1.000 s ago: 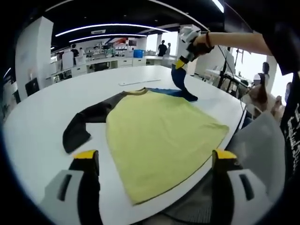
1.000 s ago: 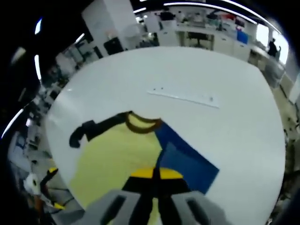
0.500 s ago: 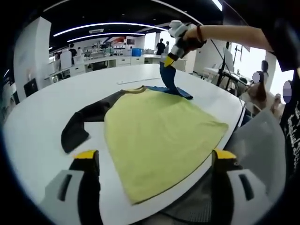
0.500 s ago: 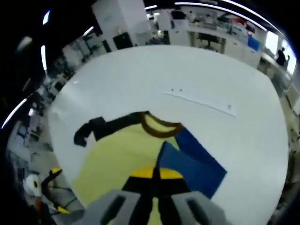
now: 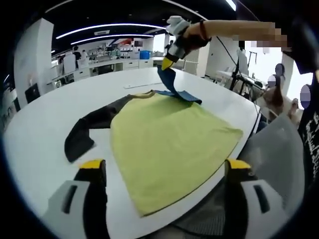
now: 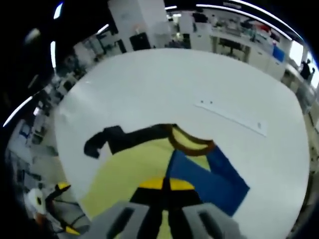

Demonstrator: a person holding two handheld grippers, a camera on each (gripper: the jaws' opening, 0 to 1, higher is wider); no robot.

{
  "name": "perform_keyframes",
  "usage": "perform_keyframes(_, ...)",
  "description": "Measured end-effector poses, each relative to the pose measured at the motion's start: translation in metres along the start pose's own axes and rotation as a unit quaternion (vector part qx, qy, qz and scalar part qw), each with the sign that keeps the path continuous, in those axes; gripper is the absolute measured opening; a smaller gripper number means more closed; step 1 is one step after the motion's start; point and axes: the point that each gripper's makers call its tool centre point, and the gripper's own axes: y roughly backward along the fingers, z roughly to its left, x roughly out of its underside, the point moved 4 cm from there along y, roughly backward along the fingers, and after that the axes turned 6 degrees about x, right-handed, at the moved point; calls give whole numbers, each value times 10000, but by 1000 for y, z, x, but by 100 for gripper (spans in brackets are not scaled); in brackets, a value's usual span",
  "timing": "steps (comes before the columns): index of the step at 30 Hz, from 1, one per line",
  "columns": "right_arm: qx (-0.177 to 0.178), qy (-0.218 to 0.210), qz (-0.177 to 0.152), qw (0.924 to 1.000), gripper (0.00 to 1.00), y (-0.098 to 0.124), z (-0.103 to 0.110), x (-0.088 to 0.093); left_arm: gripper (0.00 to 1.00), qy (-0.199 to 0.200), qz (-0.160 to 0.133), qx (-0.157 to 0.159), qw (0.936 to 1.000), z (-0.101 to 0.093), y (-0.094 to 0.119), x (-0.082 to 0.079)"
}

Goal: Fold the garment on the visible template until the final outline fits inside the template.

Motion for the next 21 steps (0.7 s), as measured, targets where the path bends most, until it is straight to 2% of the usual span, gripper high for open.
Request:
perform_keyframes(4, -12, 118, -18, 9999, 0, -5, 9, -3, 96, 22, -24, 9, 10000, 0, -1, -1)
perform_keyframes(11, -129, 83, -31, 9999, 0, -14, 28, -4, 96, -12, 17, 53, 10000, 1, -2, 1)
perform_keyframes(21, -321, 182, -178, 9992, 0, -22, 52, -19, 96, -100, 44, 35, 9999, 1, -5, 1)
